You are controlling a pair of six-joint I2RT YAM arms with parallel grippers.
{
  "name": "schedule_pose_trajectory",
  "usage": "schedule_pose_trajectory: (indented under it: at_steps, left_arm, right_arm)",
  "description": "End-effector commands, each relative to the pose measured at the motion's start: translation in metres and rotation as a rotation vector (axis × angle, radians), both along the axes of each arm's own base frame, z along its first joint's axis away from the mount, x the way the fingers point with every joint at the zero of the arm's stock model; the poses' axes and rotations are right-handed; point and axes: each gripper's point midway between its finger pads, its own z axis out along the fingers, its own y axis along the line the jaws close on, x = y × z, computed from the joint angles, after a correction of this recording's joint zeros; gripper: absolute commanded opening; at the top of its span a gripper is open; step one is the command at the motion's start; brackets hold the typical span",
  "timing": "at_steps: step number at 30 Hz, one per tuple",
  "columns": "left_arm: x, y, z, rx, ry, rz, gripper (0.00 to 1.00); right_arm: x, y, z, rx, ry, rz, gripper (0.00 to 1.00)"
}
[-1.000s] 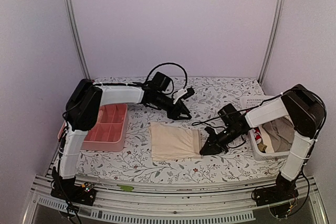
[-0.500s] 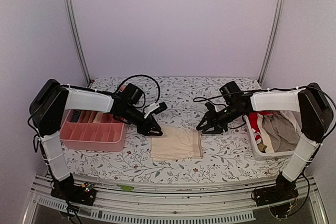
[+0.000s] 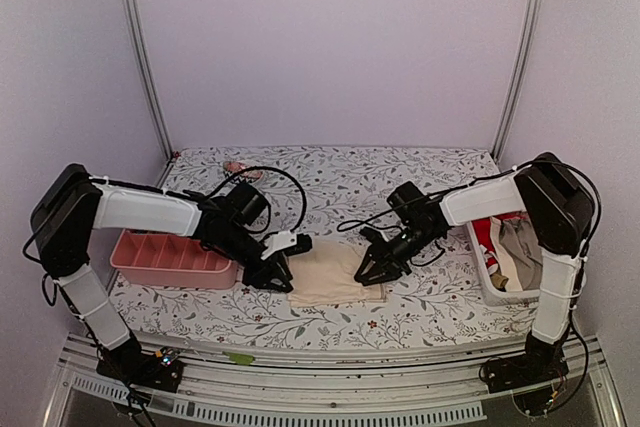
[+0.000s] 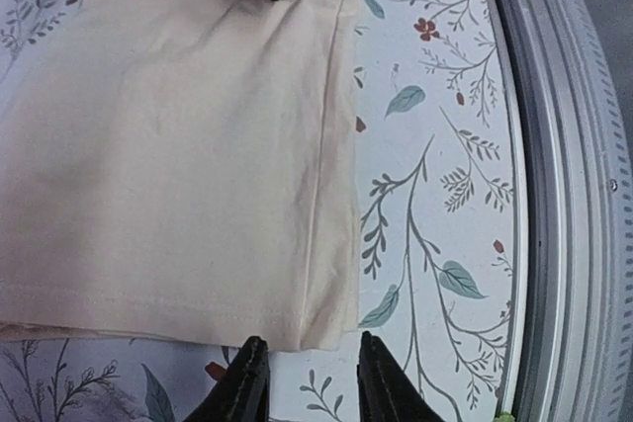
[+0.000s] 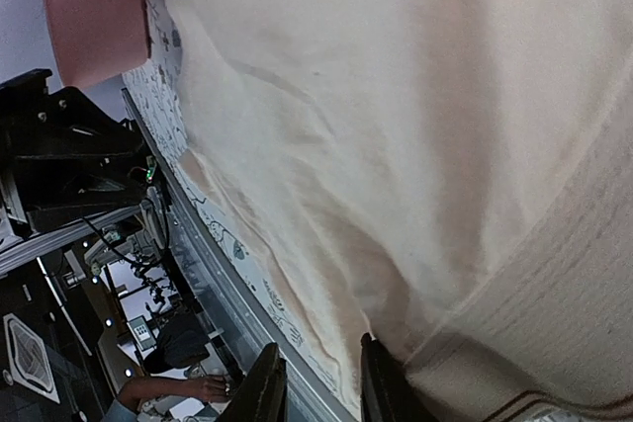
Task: Roll the underwear
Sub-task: Smooth out the underwear at the center of the board.
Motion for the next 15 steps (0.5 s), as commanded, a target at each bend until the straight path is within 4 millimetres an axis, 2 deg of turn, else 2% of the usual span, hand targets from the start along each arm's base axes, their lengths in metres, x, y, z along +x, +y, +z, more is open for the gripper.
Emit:
schedule_pose_trajectory:
  at_steps: [1,5,9,13,15]
  left_arm:
    - [-0.009,-0.002,-0.009,0.034,-0.041,-0.064,0.32]
    - [-0.009,-0.003,-0.021,0.057,-0.028,-0.066,0.33]
    - [-0.007,-0.003,-0.033,0.085,-0.013,-0.058,0.31]
    - [-0.008,-0.003,-0.036,0.09,-0.009,-0.071,0.3]
    - [-0.008,-0.004,-0.036,0.09,-0.006,-0.072,0.26]
  right_arm:
    - [-0.01,-0.009,-0.028,-0.02,0.041,0.018,0.25]
    - [-0.015,-0.014,-0.041,-0.046,0.06,0.0,0.25]
    - [-0.015,-0.016,-0.045,-0.058,0.066,-0.014,0.25]
    - [-0.014,-0.016,-0.046,-0.062,0.066,-0.021,0.24]
    - [-0.014,-0.017,-0.046,-0.063,0.066,-0.024,0.24]
